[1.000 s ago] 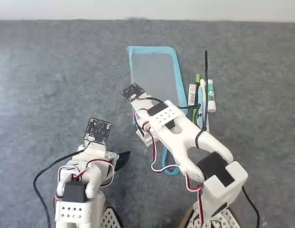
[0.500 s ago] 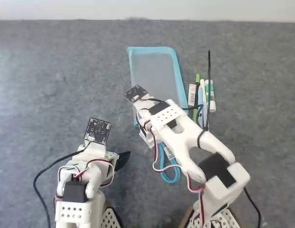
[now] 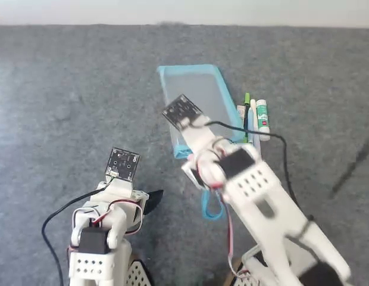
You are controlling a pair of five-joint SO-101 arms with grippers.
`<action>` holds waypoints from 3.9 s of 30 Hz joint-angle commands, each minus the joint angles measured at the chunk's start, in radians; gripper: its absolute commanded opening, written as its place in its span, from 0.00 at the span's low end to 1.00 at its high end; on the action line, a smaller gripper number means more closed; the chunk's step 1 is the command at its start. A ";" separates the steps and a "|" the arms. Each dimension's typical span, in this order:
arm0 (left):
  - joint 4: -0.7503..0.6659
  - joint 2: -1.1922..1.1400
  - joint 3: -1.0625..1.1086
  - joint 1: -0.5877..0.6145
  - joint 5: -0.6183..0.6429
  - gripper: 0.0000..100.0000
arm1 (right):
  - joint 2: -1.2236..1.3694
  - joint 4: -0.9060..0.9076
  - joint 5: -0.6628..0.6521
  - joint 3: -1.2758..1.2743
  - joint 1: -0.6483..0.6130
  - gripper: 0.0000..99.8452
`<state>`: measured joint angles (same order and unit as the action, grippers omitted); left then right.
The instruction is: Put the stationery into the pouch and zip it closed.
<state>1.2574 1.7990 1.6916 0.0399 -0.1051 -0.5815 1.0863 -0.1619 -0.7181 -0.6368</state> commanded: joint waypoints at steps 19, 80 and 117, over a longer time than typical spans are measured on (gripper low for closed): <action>-0.276 0.023 -0.028 0.040 -0.150 0.34 | -0.381 0.177 -0.114 0.092 -0.058 0.01; -0.265 -0.374 -0.484 -0.138 0.018 0.34 | -0.107 0.203 -0.060 0.416 -0.065 0.01; -0.427 -0.374 -0.341 -0.137 0.017 0.32 | -0.119 0.390 -0.114 0.505 -0.087 0.01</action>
<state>0.8523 1.4415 1.3571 -0.0967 -0.0744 -0.6905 1.4684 -0.2493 -0.2839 -0.7119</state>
